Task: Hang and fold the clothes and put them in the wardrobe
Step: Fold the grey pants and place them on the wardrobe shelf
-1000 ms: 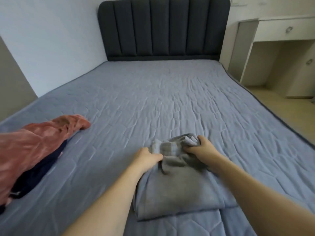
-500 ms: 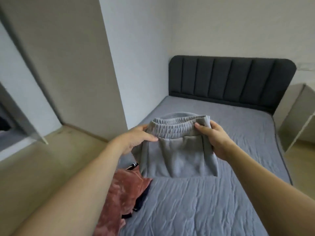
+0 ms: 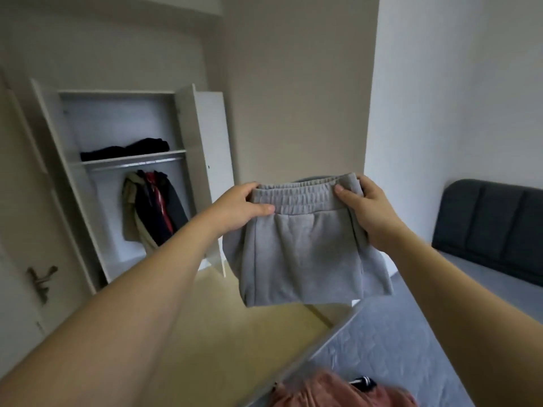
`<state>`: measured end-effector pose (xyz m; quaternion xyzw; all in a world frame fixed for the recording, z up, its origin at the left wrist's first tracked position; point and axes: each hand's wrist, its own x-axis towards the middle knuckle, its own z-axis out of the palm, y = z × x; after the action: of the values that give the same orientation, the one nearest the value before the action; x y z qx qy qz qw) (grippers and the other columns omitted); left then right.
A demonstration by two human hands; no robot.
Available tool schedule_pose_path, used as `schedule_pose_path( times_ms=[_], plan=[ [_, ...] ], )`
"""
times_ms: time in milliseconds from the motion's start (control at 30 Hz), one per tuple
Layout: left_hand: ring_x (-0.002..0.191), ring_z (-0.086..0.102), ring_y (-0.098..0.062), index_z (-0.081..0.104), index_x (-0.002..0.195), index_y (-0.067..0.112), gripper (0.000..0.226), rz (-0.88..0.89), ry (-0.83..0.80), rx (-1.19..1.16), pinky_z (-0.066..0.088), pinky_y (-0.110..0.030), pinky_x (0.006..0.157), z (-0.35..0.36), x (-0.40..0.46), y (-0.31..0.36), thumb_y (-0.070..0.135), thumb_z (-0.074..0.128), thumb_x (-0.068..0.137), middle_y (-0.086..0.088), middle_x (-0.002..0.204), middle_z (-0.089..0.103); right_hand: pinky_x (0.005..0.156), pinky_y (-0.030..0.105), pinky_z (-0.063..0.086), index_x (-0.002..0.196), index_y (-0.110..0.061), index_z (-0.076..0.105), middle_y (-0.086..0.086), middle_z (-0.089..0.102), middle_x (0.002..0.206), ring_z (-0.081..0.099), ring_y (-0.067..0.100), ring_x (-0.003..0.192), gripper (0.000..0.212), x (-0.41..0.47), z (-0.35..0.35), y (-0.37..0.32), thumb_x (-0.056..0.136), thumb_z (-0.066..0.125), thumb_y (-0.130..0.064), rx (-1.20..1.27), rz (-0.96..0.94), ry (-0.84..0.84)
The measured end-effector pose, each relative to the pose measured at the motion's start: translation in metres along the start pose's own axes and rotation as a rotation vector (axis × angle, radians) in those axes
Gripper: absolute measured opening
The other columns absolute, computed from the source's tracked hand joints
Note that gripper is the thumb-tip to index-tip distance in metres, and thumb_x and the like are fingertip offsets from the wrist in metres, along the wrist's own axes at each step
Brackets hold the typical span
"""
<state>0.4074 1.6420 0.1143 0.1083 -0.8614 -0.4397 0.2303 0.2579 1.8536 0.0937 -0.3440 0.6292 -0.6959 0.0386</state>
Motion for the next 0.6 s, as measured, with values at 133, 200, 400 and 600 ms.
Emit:
schedule_pose_path(
  times_ms=[133, 200, 400, 600],
  plan=[
    [0.099, 0.066, -0.01, 0.063, 0.098, 0.031, 0.021, -0.016, 0.139, 0.054, 0.052, -0.028, 0.086, -0.071, 0.032, -0.057, 0.023, 0.076, 0.083, 0.008, 0.104, 0.07, 0.084, 0.037, 0.052, 0.1, -0.012, 0.064, 0.004, 0.067, 0.093, 0.062, 0.018, 0.088, 0.015, 0.066, 0.093, 0.02, 0.089, 0.068, -0.021, 0.014, -0.037, -0.031],
    [0.1, 0.066, -0.009, 0.062, 0.097, 0.034, 0.02, -0.03, 0.186, 0.076, 0.051, -0.031, 0.088, -0.104, 0.052, -0.088, 0.023, 0.074, 0.085, 0.01, 0.105, 0.07, 0.088, 0.04, 0.052, 0.101, -0.01, 0.064, 0.007, 0.067, 0.096, 0.063, 0.022, 0.092, 0.015, 0.103, 0.138, 0.036, 0.089, 0.067, -0.018, 0.053, -0.042, -0.055],
    [0.092, 0.065, 0.001, 0.061, 0.091, 0.04, 0.022, -0.048, 0.337, 0.166, 0.046, -0.019, 0.074, -0.213, 0.128, -0.169, 0.023, 0.073, 0.085, 0.023, 0.09, 0.068, 0.086, 0.033, 0.055, 0.103, -0.016, 0.064, 0.002, 0.069, 0.101, 0.066, 0.02, 0.098, 0.017, 0.213, 0.27, 0.083, 0.089, 0.067, -0.025, 0.142, -0.038, -0.168],
    [0.103, 0.06, -0.011, 0.054, 0.109, 0.037, 0.038, -0.069, 0.416, 0.274, 0.045, -0.026, 0.092, -0.326, 0.206, -0.246, 0.012, 0.071, 0.086, 0.008, 0.11, 0.063, 0.087, 0.023, 0.048, 0.116, -0.022, 0.056, -0.007, 0.062, 0.106, 0.06, 0.01, 0.099, 0.025, 0.322, 0.417, 0.123, 0.092, 0.064, -0.024, 0.146, -0.068, -0.208]
  ],
)
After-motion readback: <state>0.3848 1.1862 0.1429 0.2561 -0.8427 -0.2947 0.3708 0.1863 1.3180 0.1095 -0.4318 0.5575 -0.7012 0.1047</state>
